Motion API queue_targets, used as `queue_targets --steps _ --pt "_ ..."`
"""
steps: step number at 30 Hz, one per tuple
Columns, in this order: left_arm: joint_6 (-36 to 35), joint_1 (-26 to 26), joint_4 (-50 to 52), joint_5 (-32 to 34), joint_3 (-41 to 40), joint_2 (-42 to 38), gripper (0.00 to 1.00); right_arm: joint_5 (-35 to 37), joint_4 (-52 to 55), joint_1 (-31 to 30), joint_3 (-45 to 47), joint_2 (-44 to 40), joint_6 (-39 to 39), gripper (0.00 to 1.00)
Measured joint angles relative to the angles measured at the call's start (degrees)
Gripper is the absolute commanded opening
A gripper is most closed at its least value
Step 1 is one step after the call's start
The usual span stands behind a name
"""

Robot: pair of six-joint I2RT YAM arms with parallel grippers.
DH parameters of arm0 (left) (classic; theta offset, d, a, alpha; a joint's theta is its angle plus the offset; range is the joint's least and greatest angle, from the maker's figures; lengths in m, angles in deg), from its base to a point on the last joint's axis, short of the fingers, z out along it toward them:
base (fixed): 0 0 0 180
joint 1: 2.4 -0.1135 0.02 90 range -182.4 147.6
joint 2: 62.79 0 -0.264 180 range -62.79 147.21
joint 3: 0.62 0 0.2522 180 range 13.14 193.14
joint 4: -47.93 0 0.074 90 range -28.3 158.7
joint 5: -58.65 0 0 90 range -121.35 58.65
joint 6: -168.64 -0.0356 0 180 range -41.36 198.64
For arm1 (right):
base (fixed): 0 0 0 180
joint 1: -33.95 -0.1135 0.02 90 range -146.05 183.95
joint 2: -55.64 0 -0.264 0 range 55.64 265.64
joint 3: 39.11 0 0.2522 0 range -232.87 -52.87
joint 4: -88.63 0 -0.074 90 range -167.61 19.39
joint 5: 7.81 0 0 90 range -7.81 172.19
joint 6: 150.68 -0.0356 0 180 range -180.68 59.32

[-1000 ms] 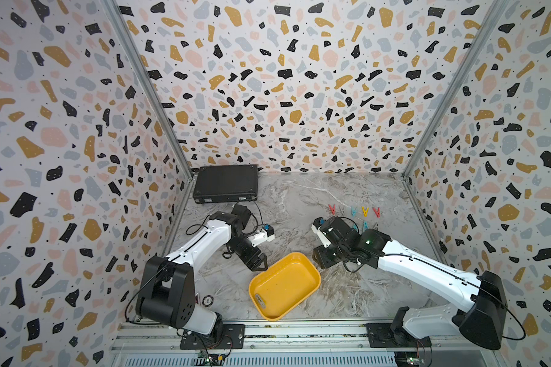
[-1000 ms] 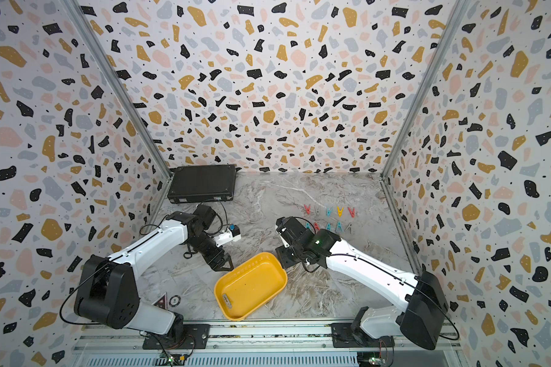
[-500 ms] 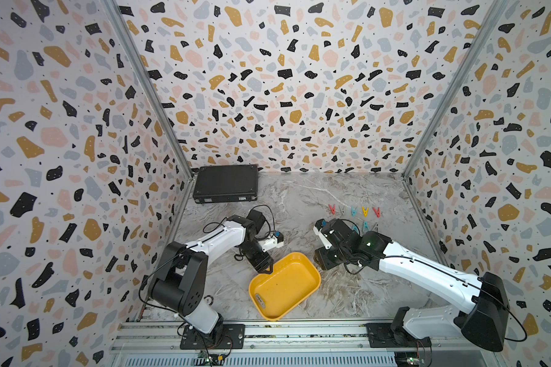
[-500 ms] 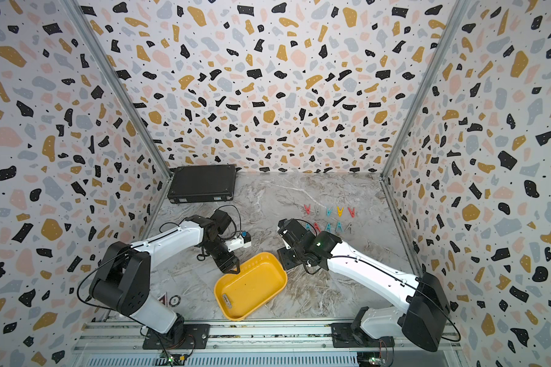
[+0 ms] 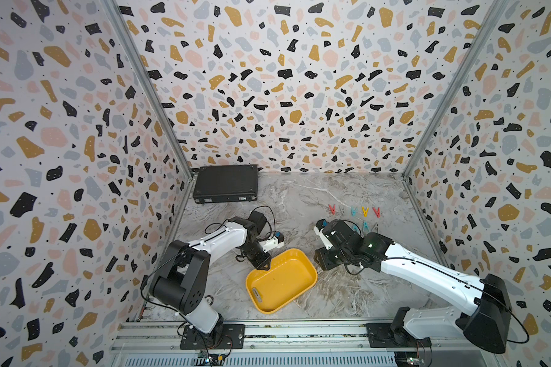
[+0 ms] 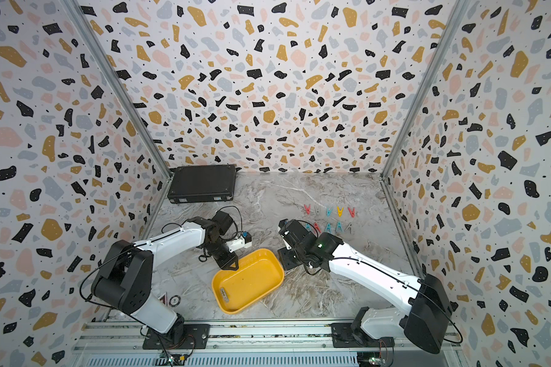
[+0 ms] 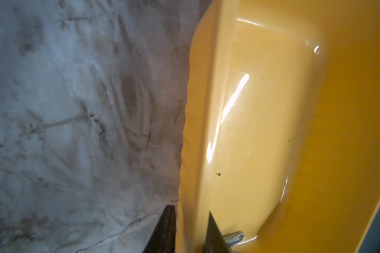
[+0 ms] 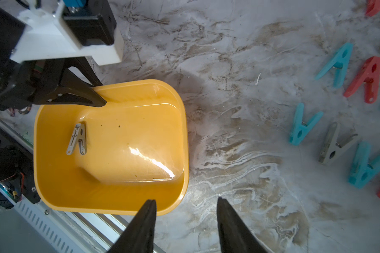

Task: Take the clothespins out of the storage box
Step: Adjust the storage box at the center of the board.

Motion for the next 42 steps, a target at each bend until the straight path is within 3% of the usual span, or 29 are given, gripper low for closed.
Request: queue_targets --steps 7,14,24,34,42 --pt "-0.4 0.0 1.5 -2.4 0.4 1.1 0.00 -0.2 -0.2 0.0 0.2 -0.4 0.0 0.49" --pt "-1.8 0.0 4.2 -4.8 1.9 2.9 0.00 -0.4 -0.2 0.0 0.2 -0.9 0.0 0.49" --pt "-11.5 0.0 16.8 -16.4 8.0 9.6 0.00 -0.7 -0.2 0.0 0.2 -1.6 0.0 0.48" --pt "-16.1 0.0 20.9 -19.2 8.4 10.2 0.00 -0.8 -0.2 0.0 0.2 -2.0 0.0 0.48" --pt "-27.5 0.0 31.1 -26.1 11.2 14.8 0.00 -0.3 -0.2 0.0 0.2 -2.8 -0.1 0.48"
